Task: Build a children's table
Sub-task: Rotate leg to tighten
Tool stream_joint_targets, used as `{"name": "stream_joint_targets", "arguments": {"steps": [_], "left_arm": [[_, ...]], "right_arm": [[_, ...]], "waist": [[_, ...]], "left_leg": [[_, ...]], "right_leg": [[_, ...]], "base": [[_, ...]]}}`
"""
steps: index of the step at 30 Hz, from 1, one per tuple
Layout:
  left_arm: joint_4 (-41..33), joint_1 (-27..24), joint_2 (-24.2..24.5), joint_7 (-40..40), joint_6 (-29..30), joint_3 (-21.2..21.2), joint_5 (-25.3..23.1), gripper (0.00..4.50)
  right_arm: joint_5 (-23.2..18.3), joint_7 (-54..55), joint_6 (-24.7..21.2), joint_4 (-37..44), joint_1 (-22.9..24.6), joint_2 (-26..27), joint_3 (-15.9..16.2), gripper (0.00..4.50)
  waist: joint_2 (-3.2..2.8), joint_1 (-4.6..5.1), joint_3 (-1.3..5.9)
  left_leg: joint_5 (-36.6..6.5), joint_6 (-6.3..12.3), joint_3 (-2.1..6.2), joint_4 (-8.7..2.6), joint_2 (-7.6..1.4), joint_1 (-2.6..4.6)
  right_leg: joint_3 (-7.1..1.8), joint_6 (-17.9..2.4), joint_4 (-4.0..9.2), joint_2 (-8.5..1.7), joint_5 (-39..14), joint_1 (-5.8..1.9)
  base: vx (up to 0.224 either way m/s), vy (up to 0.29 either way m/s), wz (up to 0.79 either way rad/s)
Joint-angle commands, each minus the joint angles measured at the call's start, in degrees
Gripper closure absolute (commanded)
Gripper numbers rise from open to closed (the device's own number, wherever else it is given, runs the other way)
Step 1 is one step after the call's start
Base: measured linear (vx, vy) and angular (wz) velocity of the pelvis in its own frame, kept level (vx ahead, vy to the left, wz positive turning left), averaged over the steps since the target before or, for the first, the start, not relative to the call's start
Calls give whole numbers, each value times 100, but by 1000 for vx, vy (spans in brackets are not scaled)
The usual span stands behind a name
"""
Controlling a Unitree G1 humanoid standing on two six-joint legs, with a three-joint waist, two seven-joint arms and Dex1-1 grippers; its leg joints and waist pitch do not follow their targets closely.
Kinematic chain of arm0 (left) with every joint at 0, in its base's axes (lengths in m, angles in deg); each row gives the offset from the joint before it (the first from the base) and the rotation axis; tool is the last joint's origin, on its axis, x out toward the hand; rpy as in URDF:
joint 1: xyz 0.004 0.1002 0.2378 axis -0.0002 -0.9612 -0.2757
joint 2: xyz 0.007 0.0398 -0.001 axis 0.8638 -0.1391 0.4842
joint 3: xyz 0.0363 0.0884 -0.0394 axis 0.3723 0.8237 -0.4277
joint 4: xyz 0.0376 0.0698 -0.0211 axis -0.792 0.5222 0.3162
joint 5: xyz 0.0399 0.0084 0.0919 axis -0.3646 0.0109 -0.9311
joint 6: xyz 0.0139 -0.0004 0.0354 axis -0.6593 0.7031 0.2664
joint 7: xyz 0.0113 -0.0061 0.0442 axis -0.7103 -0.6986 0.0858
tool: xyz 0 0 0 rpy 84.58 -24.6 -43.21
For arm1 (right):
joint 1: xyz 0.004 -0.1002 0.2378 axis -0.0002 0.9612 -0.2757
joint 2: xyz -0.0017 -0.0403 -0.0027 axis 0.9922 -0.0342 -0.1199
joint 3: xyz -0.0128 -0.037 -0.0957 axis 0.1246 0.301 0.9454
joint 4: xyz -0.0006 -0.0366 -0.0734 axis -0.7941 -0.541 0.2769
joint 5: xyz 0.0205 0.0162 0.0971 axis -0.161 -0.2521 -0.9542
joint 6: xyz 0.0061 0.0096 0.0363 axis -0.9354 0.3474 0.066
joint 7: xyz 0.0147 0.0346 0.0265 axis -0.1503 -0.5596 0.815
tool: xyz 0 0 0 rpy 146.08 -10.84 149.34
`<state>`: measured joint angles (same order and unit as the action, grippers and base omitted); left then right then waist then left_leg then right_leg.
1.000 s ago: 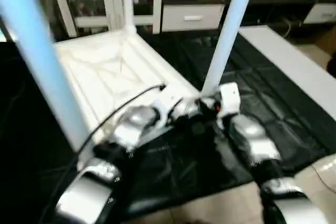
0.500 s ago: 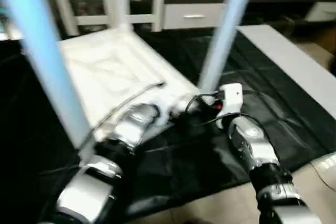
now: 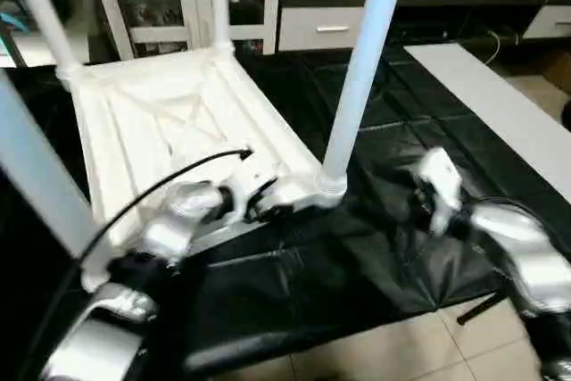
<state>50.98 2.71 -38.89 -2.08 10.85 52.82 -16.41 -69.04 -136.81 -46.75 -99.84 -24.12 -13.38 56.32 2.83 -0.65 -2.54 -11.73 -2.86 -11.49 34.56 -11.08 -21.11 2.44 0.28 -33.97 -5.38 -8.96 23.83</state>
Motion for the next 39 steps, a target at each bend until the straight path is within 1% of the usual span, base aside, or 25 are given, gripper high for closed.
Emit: {"name": "stream_joint_targets", "arguments": {"steps": [1, 2, 3, 4, 5, 6, 8, 9, 10, 12, 14, 15, 16, 19, 23, 26, 27, 28, 29, 30, 34, 35, 36, 38, 39], "left_arm": [[-233, -265, 134, -690, -86, 472, -90, 137], [-480, -391, 276, -1142, -155, 583, 32, 137], [-509, -406, 293, -1199, -164, 595, 48, 137], [-624, -456, 352, -1391, -110, 636, 108, 137], [-692, -483, 390, -1507, -85, 660, 149, 137], [-771, -508, 432, -1647, -74, 692, 197, 137], [-864, -527, 490, -1789, -53, 744, 213, 137], [-887, -531, 504, -1820, -52, 754, 209, 137], [-904, -525, 505, -1820, -42, 737, 188, 137], [-888, -499, 497, -1798, -65, 721, 164, 137], [-861, -471, 492, -1782, -75, 714, 154, 137], [-849, -462, 489, -1782, -77, 713, 152, 137], [-857, -457, 493, -1801, -64, 709, 154, 137], [-871, -455, 504, -1837, -46, 728, 135, 137], [-869, -457, 503, -1835, -40, 740, 128, 137], [-865, -458, 500, -1824, -38, 744, 123, 137], [-882, -465, 507, -1823, -28, 745, 122, 137], [-892, -469, 510, -1824, -20, 745, 122, 137], [-908, -477, 513, -1821, -5, 745, 122, 137], [-908, -477, 513, -1821, -5, 745, 122, 137], [-921, -488, 516, -1820, 11, 743, 123, 137], [-924, -494, 520, -1826, 19, 743, 123, 137], [-923, -491, 515, -1831, 50, 735, 138, 137], [-921, -485, 504, -1838, 108, 719, 166, 137], [-949, -455, 487, -1872, 297, 688, 235, 137]], "right_arm": [[-102, -297, -87, 245, 12, -166, 156, 9], [-88, -419, -103, 258, 17, -220, 264, 9], [-90, -436, -114, 270, 20, -227, 274, 9], [-80, -490, -115, 284, 16, -224, 322, 9], [-49, -524, -99, 282, 5, -206, 358, 9], [-13, -590, -57, 266, -20, -181, 422, 9], [4, -727, -8, 221, -78, -104, 533, 9], [-2, -770, -5, 207, -97, -76, 559, 9], [9, -895, 34, 152, -156, -16, 656, 9], [33, -1003, 90, 15, -267, 96, 789, 9], [64, -1059, 142, -104, -348, 154, 869, 9], [93, -1073, 179, -160, -379, 173, 900, 9], [136, -1096, 236, -240, -421, 193, 946, 9], [344, -1145, 566, -656, -638, 330, 1106, 9], [417, -1225, 681, -878, -751, 404, 1183, 9], [412, -1242, 750, -1049, -830, 469, 1193, 43], [406, -1253, 752, -1078, -846, 488, 1203, 43], [405, -1264, 758, -1101, -856, 501, 1207, 55], [403, -1308, 803, -1179, -881, 527, 1220, 55], [403, -1308, 803, -1179, -881, 527, 1220, 79], [393, -1372, 875, -1288, -912, 563, 1224, 94], [395, -1425, 946, -1392, -946, 599, 1208, 118], [399, -1434, 963, -1411, -953, 607, 1205, 127], [405, -1441, 982, -1432, -961, 614, 1202, 131], [412, -1441, 993, -1439, -963, 618, 1200, 131]], "waist": [[-23, -16, 300], [-27, -19, 296], [-27, -19, 296], [-43, -19, 307], [-49, -31, 308], [-35, -62, 314], [-58, -106, 311], [-49, -112, 318], [-31, -117, 318], [-40, -122, 308], [-22, -116, 312], [-28, -110, 308], [-29, -121, 315], [-34, -109, 330], [-37, -107, 328], [-33, -102, 328], [3, -99, 329], [-21, -112, 333], [-15, -101, 329], [-16, -99, 331], [-19, -101, 336], [-24, -104, 340], [-36, -96, 338], [-27, -97, 337], [-26, -96, 338]], "left_leg": [[-1894, 125, 114, -490, -241, 97], [-1836, 106, 130, -511, -253, 66], [-1836, 106, 130, -511, -253, 66], [-1757, 113, 112, -502, -259, 93], [-1724, 102, 109, -501, -262, 102], [-1629, 117, 98, -495, -262, 109], [-1516, 131, 76, -492, -258, 124], [-1481, 131, 76, -489, -259, 126], [-1431, 148, 77, -492, -251, 101], [-1522, 120, 78, -494, -253, 107], [-1590, 80, 88, -495, -247, 101], [-1593, 61, 90, -496, -246, 99], [-1557, 45, 83, -491, -248, 111], [-1423, 45, 82, -481, -236, 98], [-1369, 102, 77, -475, -235, 95], [-1404, 107, 74, -470, -233, 99], [-1397, 118, 77, -470, -232, 85], [-1361, 125, 80, -470, -237, 96], [-1380, 128, 81, -473, -238, 90], [-1379, 126, 80, -471, -236, 92], [-1347, 138, 77, -465, -234, 93], [-1326, 140, 78, -463, -236, 95], [-1330, 148, 79, -465, -235, 95], [-1319, 153, 73, -462, -234, 92], [-1322, 148, 72, -463, -238, 98]], "right_leg": [[-178, -1147, 463, -249, -2041, -188], [-180, -1133, 442, -256, -1983, -206], [-180, -1133, 442, -256, -1983, -206], [-191, -1205, 424, -245, -1757, -178], [-190, -1233, 414, -242, -1678, -174], [-194, -1284, 382, -233, -1499, -178], [-201, -1342, 363, -228, -1298, -168], [-201, -1361, 353, -228, -1226, -178], [-199, -1379, 331, -233, -1166, -203], [-206, -1345, 351, -249, -1326, -197], [-204, -1294, 360, -258, -1521, -205], [-208, -1279, 367, -258, -1568, -196], [-210, -1268, 364, -253, -1526, -192], [-201, -1328, 337, -245, -1313, -209], [-203, -1381, 324, -240, -1212, -224], [-205, -1389, 331, -240, -1275, -222], [-203, -1375, 330, -243, -1310, -234], [-205, -1375, 325, -248, -1296, -231], [-201, -1379, 324, -242, -1314, -228], [-201, -1382, 322, -242, -1320, -228], [-202, -1399, 320, -239, -1254, -230], [-201, -1405, 313, -241, -1222, -233], [-197, -1431, 311, -237, -1209, -229], [-199, -1447, 309, -235, -1171, -234], [-200, -1453, 306, -238, -1179, -237]], "base": [[0, 0, 0], [0, 0, 0], [0, 0, 0], [0, 0, 0], [0, 0, 0], [0, 0, 0], [0, 0, 0], [0, 0, 0], [0, 0, 0], [0, 0, 0], [0, 0, 0], [0, 0, 0], [0, 0, 0], [0, 0, 0], [0, 0, 0], [0, 0, 0], [0, 0, 0], [0, 0, 0], [0, 0, 0], [0, 0, 0], [0, 0, 0], [0, 0, 0], [0, 0, 0], [0, 0, 0], [0, 0, 0]]}}
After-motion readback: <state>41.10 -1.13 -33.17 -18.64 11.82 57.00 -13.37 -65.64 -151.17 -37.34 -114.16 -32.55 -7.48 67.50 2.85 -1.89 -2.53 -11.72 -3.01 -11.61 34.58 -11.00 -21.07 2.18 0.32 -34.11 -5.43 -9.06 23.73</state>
